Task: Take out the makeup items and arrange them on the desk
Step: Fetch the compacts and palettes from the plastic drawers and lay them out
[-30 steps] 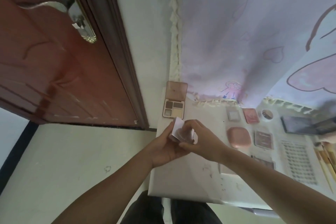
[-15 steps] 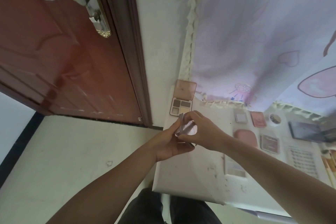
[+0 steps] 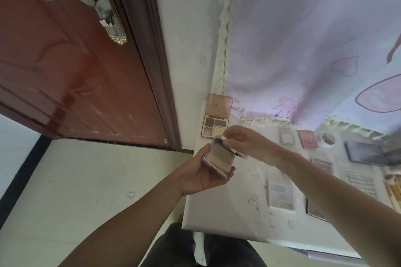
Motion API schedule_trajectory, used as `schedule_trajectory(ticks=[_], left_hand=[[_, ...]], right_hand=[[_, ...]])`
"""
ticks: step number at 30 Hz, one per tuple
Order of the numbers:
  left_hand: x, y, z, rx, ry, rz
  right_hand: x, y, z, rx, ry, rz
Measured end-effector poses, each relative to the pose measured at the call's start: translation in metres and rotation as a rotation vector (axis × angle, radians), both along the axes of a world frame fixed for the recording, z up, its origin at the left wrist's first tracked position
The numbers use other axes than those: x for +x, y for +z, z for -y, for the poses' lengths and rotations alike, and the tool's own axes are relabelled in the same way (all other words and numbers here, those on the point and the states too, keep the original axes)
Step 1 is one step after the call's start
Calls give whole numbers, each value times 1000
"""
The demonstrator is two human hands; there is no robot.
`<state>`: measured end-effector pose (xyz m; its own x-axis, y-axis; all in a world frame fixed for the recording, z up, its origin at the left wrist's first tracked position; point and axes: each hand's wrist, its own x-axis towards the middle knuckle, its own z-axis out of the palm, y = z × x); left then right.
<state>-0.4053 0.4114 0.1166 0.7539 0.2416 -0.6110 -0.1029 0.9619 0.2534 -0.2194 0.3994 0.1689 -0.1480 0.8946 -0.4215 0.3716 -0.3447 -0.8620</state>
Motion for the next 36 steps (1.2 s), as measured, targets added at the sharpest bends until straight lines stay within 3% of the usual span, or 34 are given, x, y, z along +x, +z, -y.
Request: schedule_trajectory(ticks=[3, 5, 10, 15, 19, 21, 26, 29, 32, 36], left_hand=[[-8, -5, 0, -4, -7, 9], [-14, -9, 2, -1, -20, -12], [-20, -21, 9, 62, 42, -148], [-15, -35, 8, 445, 100, -466], [-10, -45, 3, 947, -108, -840], [-9, -51, 2, 1080, -153, -931], [-13, -58, -2, 1313, -337, -1010], [-16, -59, -2, 1339, -364, -1023], [-17, -54, 2, 1386, -335, -1077], [2, -40, 15, 1686, -168, -1023]], right_hand=[[8, -4, -13, -63, -175, -59], [10, -13, -17, -104, -226, 57], [4, -33, -26, 16, -30, 381], [-9, -47, -43, 156, 93, 472], [-15, -57, -56, 221, 101, 480], [-15, -61, -61, 233, 92, 473], [-18, -68, -68, 192, 62, 471], [-19, -65, -67, 170, 41, 455], [-7, -53, -61, 176, -47, 459], [34, -40, -23, 162, -52, 557]])
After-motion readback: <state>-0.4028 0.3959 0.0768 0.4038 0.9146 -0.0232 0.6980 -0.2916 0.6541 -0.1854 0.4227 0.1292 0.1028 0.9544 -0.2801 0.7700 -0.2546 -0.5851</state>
